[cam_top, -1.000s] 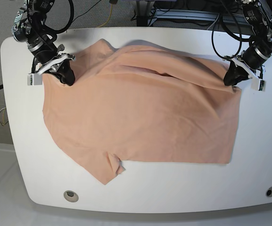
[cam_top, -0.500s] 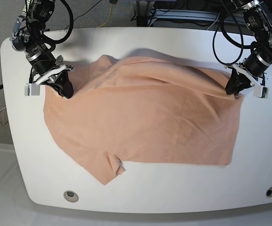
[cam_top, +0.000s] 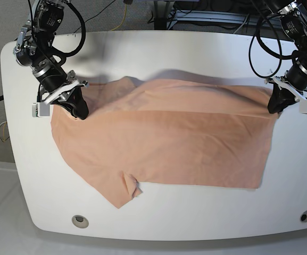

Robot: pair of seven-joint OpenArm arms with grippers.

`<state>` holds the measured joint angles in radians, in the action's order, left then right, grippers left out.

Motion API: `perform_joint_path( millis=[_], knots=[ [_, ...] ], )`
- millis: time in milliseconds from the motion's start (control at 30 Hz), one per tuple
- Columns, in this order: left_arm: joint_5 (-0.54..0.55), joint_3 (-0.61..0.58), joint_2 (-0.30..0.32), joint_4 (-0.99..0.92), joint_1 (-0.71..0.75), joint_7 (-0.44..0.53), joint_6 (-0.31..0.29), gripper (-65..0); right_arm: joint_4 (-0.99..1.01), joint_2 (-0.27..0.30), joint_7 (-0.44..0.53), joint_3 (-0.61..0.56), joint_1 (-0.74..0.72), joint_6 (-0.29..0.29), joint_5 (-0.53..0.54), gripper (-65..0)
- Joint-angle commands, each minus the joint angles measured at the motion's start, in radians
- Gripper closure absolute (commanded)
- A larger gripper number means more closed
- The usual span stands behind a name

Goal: Fold the T-shirt properly
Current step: 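Lift both grippers holding the shoulder edge, raising the shirt off the table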

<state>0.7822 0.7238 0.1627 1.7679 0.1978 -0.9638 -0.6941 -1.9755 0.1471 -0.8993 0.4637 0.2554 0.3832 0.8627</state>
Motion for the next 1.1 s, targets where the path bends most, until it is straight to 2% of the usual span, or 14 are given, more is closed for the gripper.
perform_joint_path(
  millis=[0,233,1067],
  knots=[
    [0.019,0.018,0.042,0.013,-0.027,0.024,-0.004,-1.7,-0.015,0.012,0.022,0.000,-0.021,0.007,-0.012,0.0],
    [0.018,0.021,0.050,0.013,-0.045,0.024,-0.004,-1.7,-0.015,0.016,0.022,-0.016,-0.041,0.007,-0.059,0.0],
    [-0.020,-0.008,0.024,0.003,-0.062,0.024,-0.004,-1.7,0.014,0.013,0.026,-0.009,-0.067,0.007,-0.061,0.0]
  ],
)
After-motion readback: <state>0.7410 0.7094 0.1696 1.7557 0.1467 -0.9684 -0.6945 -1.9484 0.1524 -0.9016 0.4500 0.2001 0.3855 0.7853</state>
